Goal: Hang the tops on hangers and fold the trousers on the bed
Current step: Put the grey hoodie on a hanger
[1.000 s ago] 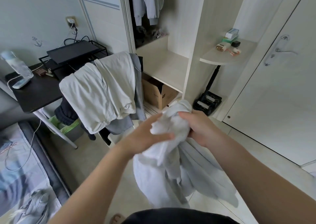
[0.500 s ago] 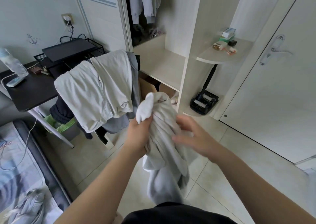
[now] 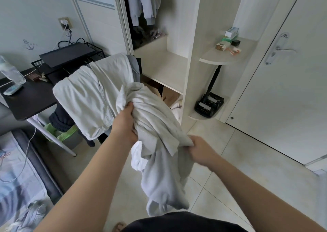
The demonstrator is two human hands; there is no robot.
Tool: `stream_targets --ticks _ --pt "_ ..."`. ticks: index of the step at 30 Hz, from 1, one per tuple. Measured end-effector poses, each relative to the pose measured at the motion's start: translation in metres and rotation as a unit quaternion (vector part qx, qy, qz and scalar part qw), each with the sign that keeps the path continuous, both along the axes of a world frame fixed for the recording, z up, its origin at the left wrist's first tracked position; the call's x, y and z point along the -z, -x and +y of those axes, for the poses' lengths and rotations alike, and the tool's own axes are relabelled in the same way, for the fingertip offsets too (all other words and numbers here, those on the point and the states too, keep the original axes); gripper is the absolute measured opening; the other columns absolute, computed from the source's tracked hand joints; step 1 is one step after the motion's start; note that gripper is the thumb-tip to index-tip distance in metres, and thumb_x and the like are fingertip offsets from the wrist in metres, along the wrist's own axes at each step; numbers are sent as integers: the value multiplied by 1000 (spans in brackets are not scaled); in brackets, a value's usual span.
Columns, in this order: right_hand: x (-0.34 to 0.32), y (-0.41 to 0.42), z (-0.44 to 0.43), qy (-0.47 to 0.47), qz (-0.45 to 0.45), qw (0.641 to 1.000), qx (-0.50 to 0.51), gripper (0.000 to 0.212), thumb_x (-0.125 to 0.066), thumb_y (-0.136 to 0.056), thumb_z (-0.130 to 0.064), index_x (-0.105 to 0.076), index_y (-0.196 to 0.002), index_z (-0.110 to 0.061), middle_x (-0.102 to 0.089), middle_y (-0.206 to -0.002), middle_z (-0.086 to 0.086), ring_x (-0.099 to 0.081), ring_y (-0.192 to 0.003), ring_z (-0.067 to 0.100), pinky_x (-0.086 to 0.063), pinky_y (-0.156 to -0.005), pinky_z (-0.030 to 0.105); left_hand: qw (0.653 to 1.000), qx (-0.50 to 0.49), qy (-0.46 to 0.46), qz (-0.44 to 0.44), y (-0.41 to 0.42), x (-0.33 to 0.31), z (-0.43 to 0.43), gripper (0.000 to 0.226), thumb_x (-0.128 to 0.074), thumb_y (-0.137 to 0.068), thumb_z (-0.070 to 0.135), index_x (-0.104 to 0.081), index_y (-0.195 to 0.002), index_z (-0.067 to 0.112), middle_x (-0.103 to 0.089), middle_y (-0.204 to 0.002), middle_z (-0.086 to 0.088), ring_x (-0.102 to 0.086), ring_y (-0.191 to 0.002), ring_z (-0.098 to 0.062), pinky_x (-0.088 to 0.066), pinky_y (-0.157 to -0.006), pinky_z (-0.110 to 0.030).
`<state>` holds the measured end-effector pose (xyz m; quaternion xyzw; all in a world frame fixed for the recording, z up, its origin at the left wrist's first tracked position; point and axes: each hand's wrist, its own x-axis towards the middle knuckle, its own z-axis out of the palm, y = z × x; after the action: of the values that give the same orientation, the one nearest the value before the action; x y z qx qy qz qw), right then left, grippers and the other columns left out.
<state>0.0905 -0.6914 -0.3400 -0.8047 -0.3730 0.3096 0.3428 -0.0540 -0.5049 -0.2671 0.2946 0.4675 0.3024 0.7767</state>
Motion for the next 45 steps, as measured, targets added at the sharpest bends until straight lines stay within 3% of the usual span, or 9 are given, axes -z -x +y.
stream_targets --ticks 3,9,13,16,19,23,28,33,45 --pt "-37 -33 2 -46 -55 995 75 39 -45 -91 6 -69 -116 -12 -66 -110 -3 -59 -105 17 -42 -83 23 993 -45 -51 98 12 5 19 49 -72 -90 44 -60 -125 12 -70 -114 -10 -70 -103 -32 -57 -93 -50" --pt "-117 -50 42 -149 -93 984 23 23 -55 -88 0 -70 -76 -13 -65 -70 3 -47 -63 5 -31 -57 26 954 72 -190 221 17 16 4 36 -70 -93 37 -58 -122 18 -67 -104 -3 -65 -97 -25 -53 -87 -40" --pt "-161 -46 68 -174 -111 978 -1 17 -58 -84 1 -74 -84 -4 -69 -83 16 -50 -66 9 -34 -54 24 891 218 -372 145 8 -19 -13 75 -81 -85 34 -35 -145 41 -48 -123 29 -49 -107 18 -40 -92 -14" --pt "-187 -38 82 -172 -137 975 -44 19 -59 -82 0 -74 -78 -11 -66 -68 -3 -49 -56 -1 -35 -51 14 828 313 -457 88 -22 -41 -28 60 -82 -84 27 -53 -136 28 -61 -119 22 -58 -99 15 -47 -85 -9" --pt "-194 -36 90 -188 -152 968 -60 12 -67 -81 -5 -71 -80 -16 -60 -65 -12 -50 -55 -5 -37 -55 15 867 208 -441 102 -46 -44 -33 18 -70 -94 21 -68 -107 8 -66 -88 -1 -55 -69 -7 -45 -64 -18" --pt "-167 -53 64 -210 -27 973 -95 43 -83 -77 -24 -61 -114 -28 -66 -92 -10 -62 -81 1 -47 -71 16 933 135 -333 12 -49 -49 -34 10 -61 -101 22 -71 -100 20 -77 -90 4 -73 -85 -13 -58 -77 -25" --pt "-88 -82 15 36 62 984 -163 83 -84 -81 -28 -37 -148 -40 -49 -143 -20 -47 -131 -1 -39 -107 20 955 153 -246 -63 -44 -61 -30 18 -61 -101 23 -69 -114 12 -77 -107 -7 -73 -104 -24 -57 -92 -43" --pt "-50 -76 21 71 196 967 -148 52 -76 -84 -8 -59 -130 -27 -70 -123 -8 -65 -115 11 -51 -101 30 954 185 -225 -76 -45 -60 -29 30 -60 -101 27 -67 -122 6 -75 -113 -15 -71 -108 -31 -55 -96 -48" --pt "-6 -58 23 92 293 941 -142 62 -77 -85 -14 -53 -120 -58 -49 -131 -34 -43 -127 -2 -24 -115 31 960 186 -205 -47 -29 -49 -26 21 -56 -102 29 -69 -116 19 -76 -111 -5 -72 -107 -23 -55 -93 -41"
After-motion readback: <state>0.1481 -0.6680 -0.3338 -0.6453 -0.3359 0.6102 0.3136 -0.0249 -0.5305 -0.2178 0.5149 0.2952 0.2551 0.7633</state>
